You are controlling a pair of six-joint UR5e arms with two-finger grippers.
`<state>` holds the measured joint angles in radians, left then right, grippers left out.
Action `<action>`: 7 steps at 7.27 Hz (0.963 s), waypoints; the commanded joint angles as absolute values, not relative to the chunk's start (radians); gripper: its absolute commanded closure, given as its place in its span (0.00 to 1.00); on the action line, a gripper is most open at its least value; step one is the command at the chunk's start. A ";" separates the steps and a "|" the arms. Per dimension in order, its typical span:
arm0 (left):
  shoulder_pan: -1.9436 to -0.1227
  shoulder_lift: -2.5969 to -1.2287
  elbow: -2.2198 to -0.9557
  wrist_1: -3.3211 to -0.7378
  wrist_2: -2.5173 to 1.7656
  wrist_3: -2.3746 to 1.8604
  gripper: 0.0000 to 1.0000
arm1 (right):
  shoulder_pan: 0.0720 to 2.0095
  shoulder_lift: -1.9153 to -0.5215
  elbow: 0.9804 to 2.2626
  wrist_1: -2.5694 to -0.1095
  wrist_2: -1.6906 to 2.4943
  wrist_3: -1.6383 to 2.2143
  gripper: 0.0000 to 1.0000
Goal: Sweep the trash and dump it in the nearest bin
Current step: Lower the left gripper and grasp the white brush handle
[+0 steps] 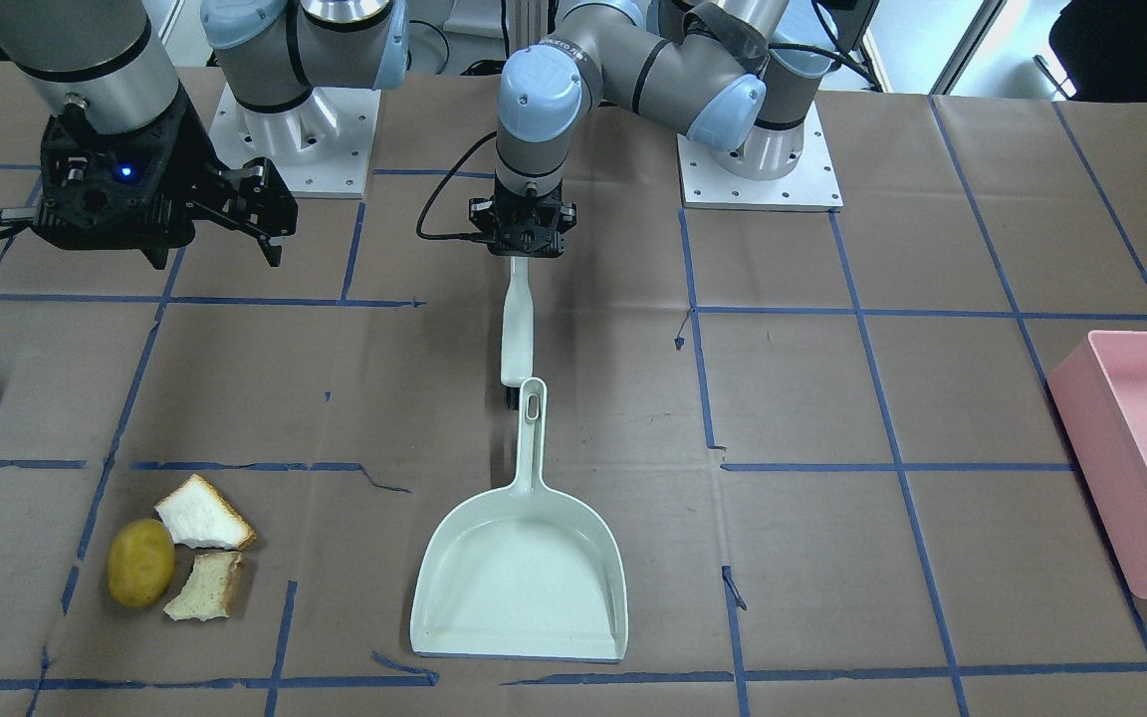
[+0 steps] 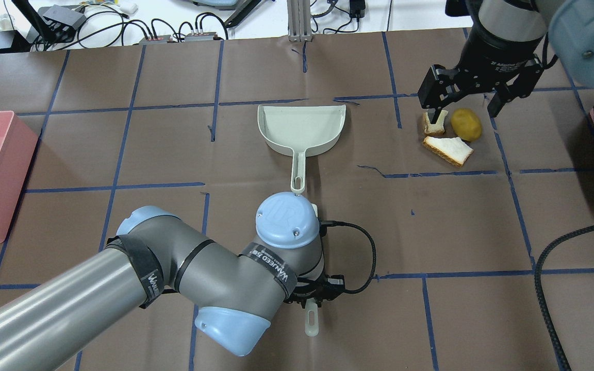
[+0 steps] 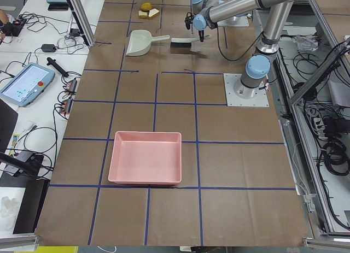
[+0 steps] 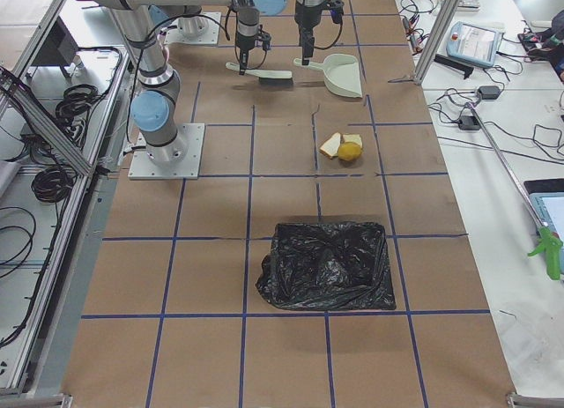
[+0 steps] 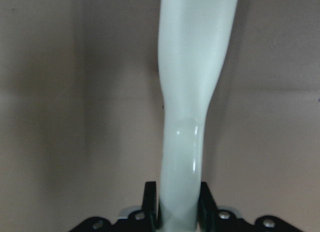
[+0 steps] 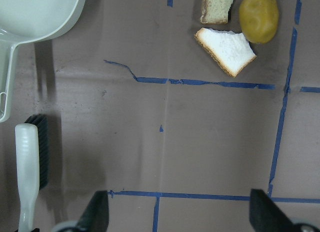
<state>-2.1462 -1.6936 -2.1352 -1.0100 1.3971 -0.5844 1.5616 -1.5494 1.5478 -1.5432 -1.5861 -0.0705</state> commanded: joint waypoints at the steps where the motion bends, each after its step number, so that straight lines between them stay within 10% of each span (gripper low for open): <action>1: -2.167 -1.566 -2.186 -1.028 1.413 -0.591 0.86 | 1.562 -1.551 1.548 -1.543 -1.586 -0.071 0.00; 7: -1.814 -1.345 -2.168 -1.294 1.528 -0.490 0.85 | 1.562 -1.554 1.546 -1.545 -1.586 -0.071 0.00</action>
<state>-1.9169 -1.3510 -2.2077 -1.2493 1.5274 -0.5539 1.5616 -1.5511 1.5475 -1.5435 -1.5861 -0.0706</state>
